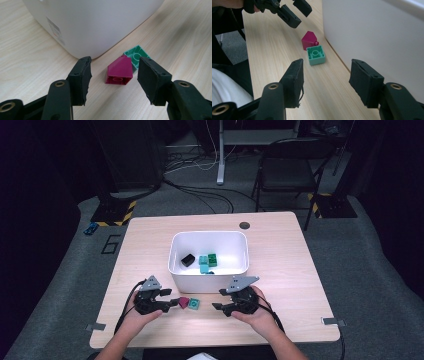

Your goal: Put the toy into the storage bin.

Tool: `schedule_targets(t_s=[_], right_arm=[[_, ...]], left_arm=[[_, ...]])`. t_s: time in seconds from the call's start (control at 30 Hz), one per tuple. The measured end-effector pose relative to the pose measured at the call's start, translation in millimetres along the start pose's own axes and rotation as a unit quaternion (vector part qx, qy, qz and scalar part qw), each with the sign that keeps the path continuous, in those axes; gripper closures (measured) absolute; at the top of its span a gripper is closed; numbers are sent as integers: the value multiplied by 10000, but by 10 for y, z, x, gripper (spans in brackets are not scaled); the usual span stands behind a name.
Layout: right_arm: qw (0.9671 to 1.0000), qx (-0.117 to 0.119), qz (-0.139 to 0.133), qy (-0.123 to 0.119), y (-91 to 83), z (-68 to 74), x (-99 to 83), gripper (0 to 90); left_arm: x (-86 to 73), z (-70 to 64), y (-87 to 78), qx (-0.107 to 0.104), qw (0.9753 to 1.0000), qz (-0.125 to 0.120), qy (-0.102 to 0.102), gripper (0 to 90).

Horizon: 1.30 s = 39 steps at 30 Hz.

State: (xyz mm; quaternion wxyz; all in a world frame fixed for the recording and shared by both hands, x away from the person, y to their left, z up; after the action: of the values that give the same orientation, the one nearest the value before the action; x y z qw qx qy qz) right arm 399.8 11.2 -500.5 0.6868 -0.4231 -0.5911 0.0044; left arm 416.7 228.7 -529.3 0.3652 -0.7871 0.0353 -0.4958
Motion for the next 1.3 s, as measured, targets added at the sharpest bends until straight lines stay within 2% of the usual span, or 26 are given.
schedule_targets(t_s=[0.13, 0.23, 0.47, 0.5, 0.57, 0.6, 0.63, 0.7, 0.73, 0.83, 0.87, 0.97, 1.07, 1.3], right_arm=[[9999, 30, 72, -109, 35, 10, -57, 433], [10000, -15, 40, -88, 55, 14, -78, 433], [9998, -75, 117, -131, 57, 15, -151, 433], [9998, -98, 93, -121, 58, 11, -154, 433], [9999, -109, 94, -75, 50, 9, -173, 433], [9999, -97, 105, -89, 46, 10, -185, 433], [9998, -121, 112, -55, 47, 14, -195, 433], [9998, -123, 134, -44, 52, 21, -217, 433], [9998, -111, 138, -99, 56, 22, -226, 433], [9996, -140, 172, -159, 73, 21, -254, 433], [9997, -145, 195, -76, 73, 32, -261, 434], [9997, -172, 180, -64, 66, 20, -269, 434], [9997, -213, 129, -31, 54, -1, -263, 435], [9996, -258, 132, 11, 70, -34, -291, 435]], left_arm=[[-63, -9, 79, -103, 9999, 87, -68, 453], [-76, -12, 112, -115, 9999, 88, -47, 450], [-97, -26, 294, -172, 9993, 328, 50, 444], [-98, -36, 314, -191, 9993, 330, 5, 449], [-101, -20, 350, -181, 9988, 446, 114, 471], [-108, -36, 375, -196, 9988, 444, 3, 486], [-109, -13, 381, -145, 9985, 506, 114, 516], [-108, 4, 384, -142, 9983, 547, 137, 557], [-106, -3, 392, -172, 9986, 500, 35, 565], [-97, 9, 383, -169, 9986, 492, 27, 579], [-85, 20, 368, -162, 9986, 492, 81, 584], [-79, -2, 356, -172, 9988, 460, 40, 588], [-76, -19, 319, -165, 9982, 540, 181, 588], [18, -80, 182, -250, 9988, 344, 231, 589]])
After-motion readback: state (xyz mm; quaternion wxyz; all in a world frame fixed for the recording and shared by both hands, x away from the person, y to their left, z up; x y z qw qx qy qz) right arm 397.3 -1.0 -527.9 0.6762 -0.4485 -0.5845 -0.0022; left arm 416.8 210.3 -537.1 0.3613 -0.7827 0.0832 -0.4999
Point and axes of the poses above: each handheld gripper's, and its own axes: y roughly forward along the jaws, x roughly out of its top, z roughly to its left, the point moved 8 cm from there along y, roughly forward along the jaws, and after that the axes turned 11 degrees about -x, right-handed, at the moved point
